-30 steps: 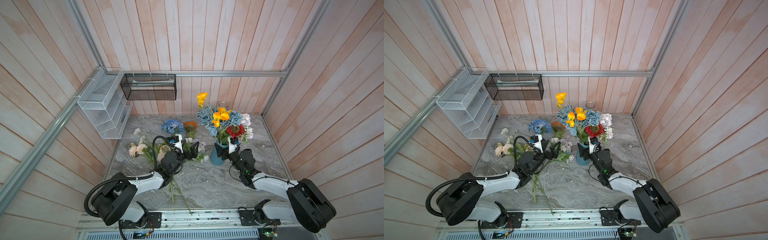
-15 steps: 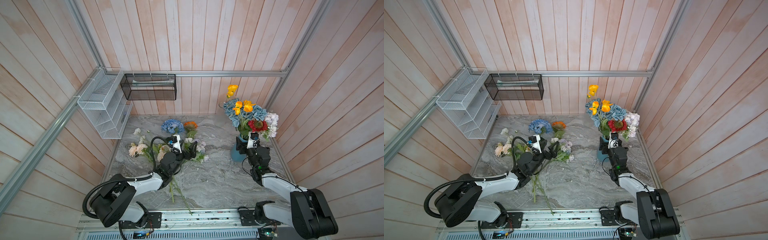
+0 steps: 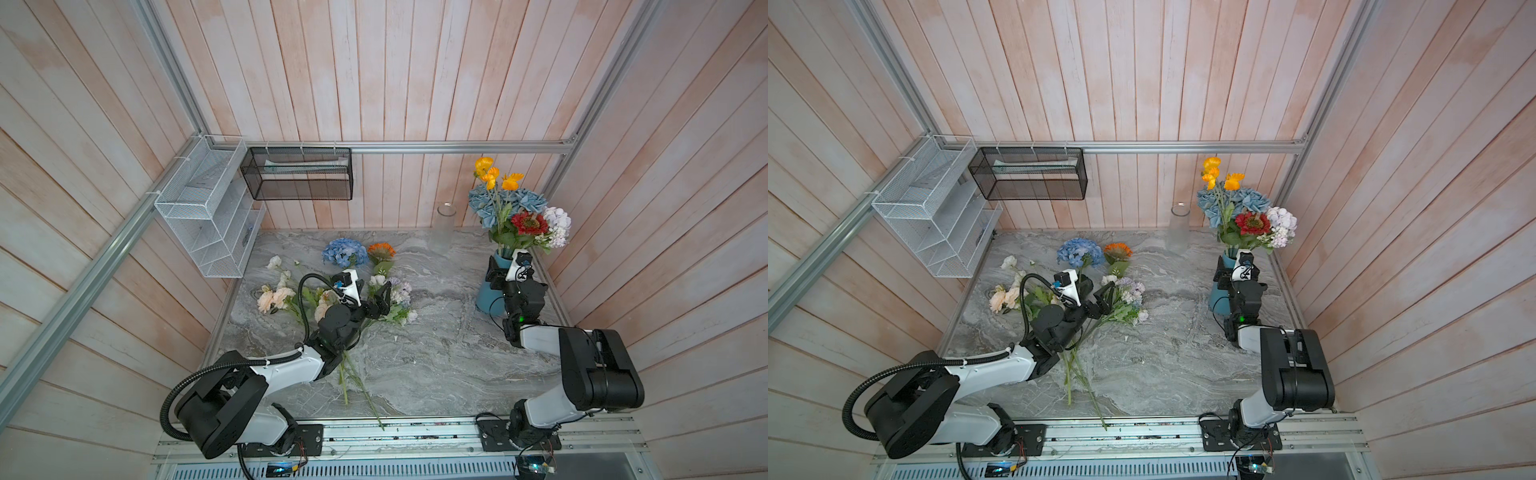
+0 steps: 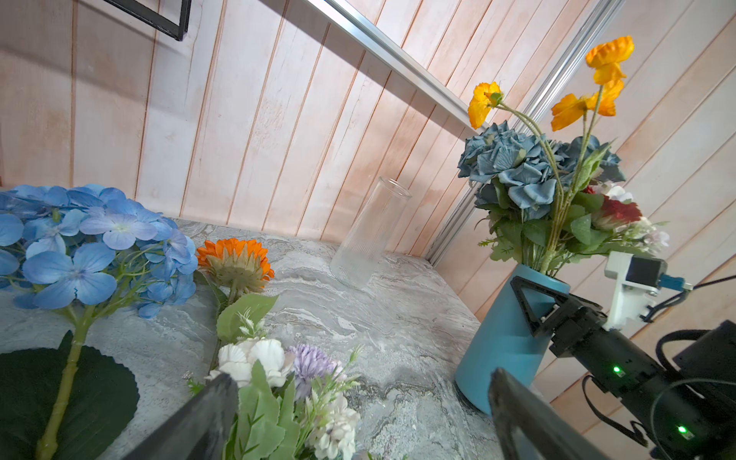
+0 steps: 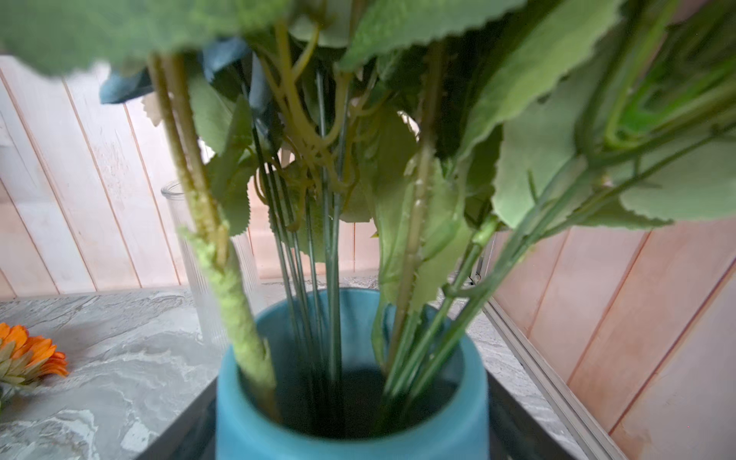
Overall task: Arrange the flowers into the vase
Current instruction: 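Slide the teal vase with the right gripper farther from the robot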
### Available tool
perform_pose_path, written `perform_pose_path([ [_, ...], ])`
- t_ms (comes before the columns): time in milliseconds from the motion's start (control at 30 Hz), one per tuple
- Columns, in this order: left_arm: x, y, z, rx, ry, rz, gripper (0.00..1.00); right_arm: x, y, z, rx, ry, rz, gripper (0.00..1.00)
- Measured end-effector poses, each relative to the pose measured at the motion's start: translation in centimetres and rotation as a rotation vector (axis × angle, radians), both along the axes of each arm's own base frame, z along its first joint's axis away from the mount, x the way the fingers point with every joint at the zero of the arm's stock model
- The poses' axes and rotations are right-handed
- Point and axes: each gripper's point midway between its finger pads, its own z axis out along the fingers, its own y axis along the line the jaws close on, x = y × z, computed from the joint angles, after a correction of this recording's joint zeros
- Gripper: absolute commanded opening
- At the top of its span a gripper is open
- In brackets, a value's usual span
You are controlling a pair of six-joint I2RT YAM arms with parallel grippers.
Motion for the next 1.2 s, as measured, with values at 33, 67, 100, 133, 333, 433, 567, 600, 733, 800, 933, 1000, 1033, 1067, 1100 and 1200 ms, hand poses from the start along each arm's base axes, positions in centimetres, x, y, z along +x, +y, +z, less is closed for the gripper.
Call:
perform_pose_path([
  [33, 0.0, 0.0, 0.0, 0.002, -0.001, 0.0, 1.0, 0.0, -0.1, 0.0, 0.005, -0.006, 0.001, 0.51],
  [67, 0.0, 0.0, 0.0, 0.003, 0.0, 0.0, 1.0, -0.1, -0.1, 0.1, 0.008, -0.011, 0.004, 0.46],
  [100, 0.0, 0.0, 0.0, 0.004, 0.0, 0.0, 1.0, -0.2, -0.1, 0.1, 0.012, -0.017, 0.008, 0.42],
  [133, 0.0, 0.0, 0.0, 0.004, 0.0, 0.0, 1.0, -0.4, -0.1, 0.1, 0.014, -0.024, 0.012, 0.39],
  [333, 0.0, 0.0, -0.1, 0.007, -0.001, 0.0, 1.0, -1.5, 0.2, 0.2, 0.008, -0.026, 0.028, 0.38],
  [433, 0.0, 0.0, -0.2, 0.01, 0.002, 0.0, 1.0, -1.4, 0.3, 0.3, -0.004, -0.025, 0.037, 0.37],
  [567, 0.0, 0.0, -0.3, 0.013, 0.006, 0.0, 1.0, -0.7, 0.3, 0.5, -0.012, -0.013, 0.052, 0.36],
  [600, 0.0, 0.0, -0.3, 0.014, 0.007, 0.0, 1.0, -0.3, 0.1, 0.8, -0.012, -0.013, 0.053, 0.36],
  [733, 0.0, 0.0, -0.4, 0.015, 0.009, 0.0, 1.0, 1.3, -0.5, 2.3, -0.015, -0.041, 0.052, 0.35],
  [800, 0.0, 0.0, -0.4, 0.016, 0.011, 0.0, 1.0, 1.9, -0.7, 3.0, -0.017, -0.061, 0.05, 0.35],
  [933, 0.1, 0.0, -0.6, 0.019, 0.014, 0.0, 1.0, 3.2, -0.9, 3.4, -0.02, -0.093, 0.054, 0.35],
  [1000, 0.1, -0.1, -0.8, 0.022, 0.018, 0.0, 1.0, 4.0, -0.9, 2.9, -0.018, -0.102, 0.06, 0.36],
  [1033, 0.1, -0.1, -0.8, 0.023, 0.019, 0.0, 1.0, 4.3, -0.9, 2.3, -0.016, -0.103, 0.063, 0.36],
  [1067, 0.1, -0.1, -0.9, 0.025, 0.022, 0.0, 1.0, 4.6, -0.9, 1.7, -0.013, -0.103, 0.067, 0.35],
  [1100, 0.2, -0.1, -1.0, 0.027, 0.024, 0.0, 1.0, 4.9, -0.9, 0.9, -0.008, -0.096, 0.071, 0.35],
  [1200, 0.2, -0.2, -1.0, 0.025, 0.029, -0.001, 1.0, 5.3, -0.9, 0.6, 0.003, -0.124, 0.078, 0.36],
])
